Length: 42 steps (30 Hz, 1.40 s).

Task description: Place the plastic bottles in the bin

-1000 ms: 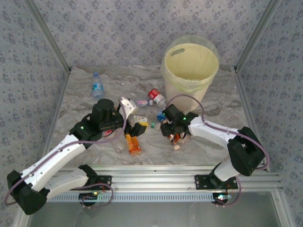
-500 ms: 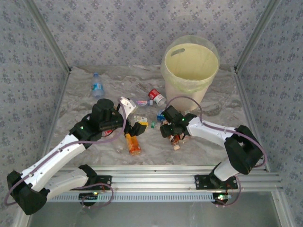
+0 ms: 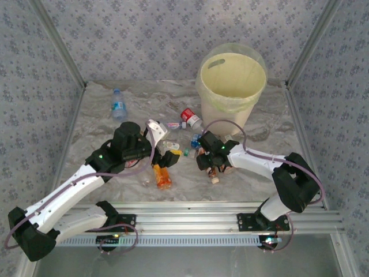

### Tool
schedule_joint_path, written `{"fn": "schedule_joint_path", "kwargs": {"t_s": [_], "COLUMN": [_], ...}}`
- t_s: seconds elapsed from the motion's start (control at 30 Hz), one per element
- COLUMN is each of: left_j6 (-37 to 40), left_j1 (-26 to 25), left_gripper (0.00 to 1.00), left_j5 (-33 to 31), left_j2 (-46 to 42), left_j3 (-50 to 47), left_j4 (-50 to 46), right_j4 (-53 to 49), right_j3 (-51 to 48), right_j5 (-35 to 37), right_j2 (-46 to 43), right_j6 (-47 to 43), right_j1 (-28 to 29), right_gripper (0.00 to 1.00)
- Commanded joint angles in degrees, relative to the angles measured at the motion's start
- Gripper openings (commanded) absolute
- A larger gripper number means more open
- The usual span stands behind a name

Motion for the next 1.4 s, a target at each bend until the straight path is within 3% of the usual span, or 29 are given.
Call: {"fn": "schedule_joint_path", "kwargs": {"t_s": [0.0,0.4,0.7,1.13,1.37], "left_j6": [0.18,-0.18,-0.10,-0.30,-0.53], "left_j1": [-0.39,-0.34,-0.33,-0.38,-0.41], "left_gripper": [1.00,0.99,0.99,0.99,0.99], "left_j5": [-0.53,-0.26,-0.38,-0.29,-0.86], "left_j2": [0.25,0.64,0.37,-0.40,-1.32], "left_j3": [0.04,-0.05,0.00,0.09,-0.06], "left_j4": [1.50,1.66,1.68,1.66,2.08], "right_j4": [-1.15,-1.49,-1.01,-2.63,-7.43], "right_j3": [-0.76,-0.83,-0.67,-0.32,2.35], "right_j5": [0.66,1.08,1.50,1.24,-0.52], "right_j2": [1.98,5.43,5.35,-3.01,-11.64], "right_j6": [-0.50,-0.50,-0.51,-1.00,-2.60], "right_j1": [0.43,1.75,2.24,2.15,1.39], "right_gripper": [0.64,0.63,0.55,0.53,0.53]}}
